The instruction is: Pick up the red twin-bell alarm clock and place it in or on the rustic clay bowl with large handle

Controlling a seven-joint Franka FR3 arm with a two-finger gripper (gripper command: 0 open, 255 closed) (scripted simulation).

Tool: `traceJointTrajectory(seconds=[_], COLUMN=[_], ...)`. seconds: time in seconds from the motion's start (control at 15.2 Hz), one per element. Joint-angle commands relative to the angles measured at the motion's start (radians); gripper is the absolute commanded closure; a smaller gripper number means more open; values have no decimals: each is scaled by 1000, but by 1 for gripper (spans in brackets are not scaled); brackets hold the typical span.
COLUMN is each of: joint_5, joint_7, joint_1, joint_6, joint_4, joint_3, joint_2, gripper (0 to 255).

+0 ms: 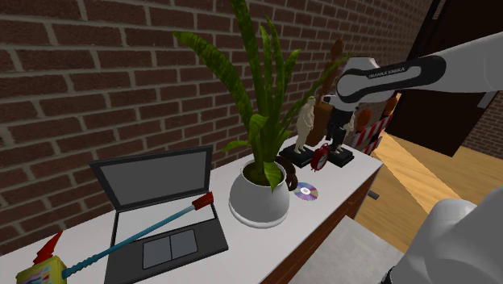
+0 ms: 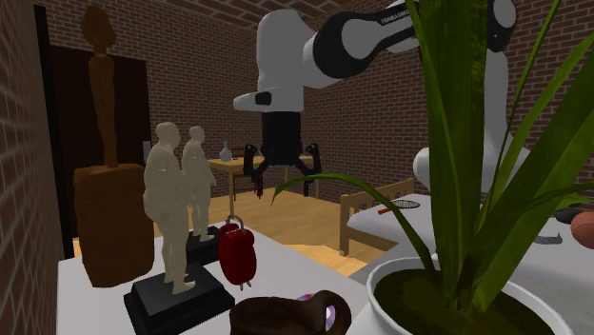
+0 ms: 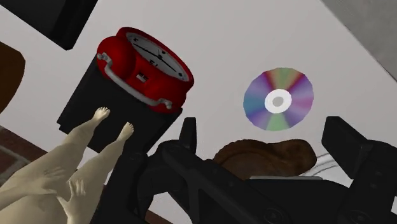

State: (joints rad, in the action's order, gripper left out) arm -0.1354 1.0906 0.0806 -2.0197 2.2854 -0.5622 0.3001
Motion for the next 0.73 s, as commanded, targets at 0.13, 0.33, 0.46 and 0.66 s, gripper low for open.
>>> traceJointTrajectory(seconds=[0.13, 0.33, 0.46, 0.66], joint_5=[89, 191, 211, 229], joint_7=[226, 405, 432, 445], joint_1=[37, 40, 31, 28], joint_6=[-64, -94, -109, -146], joint_4=[-97, -185, -190, -169], joint_3=[-81, -115, -111, -108], joint_2=[-179, -329, -357, -379], gripper=[0, 0, 0, 0])
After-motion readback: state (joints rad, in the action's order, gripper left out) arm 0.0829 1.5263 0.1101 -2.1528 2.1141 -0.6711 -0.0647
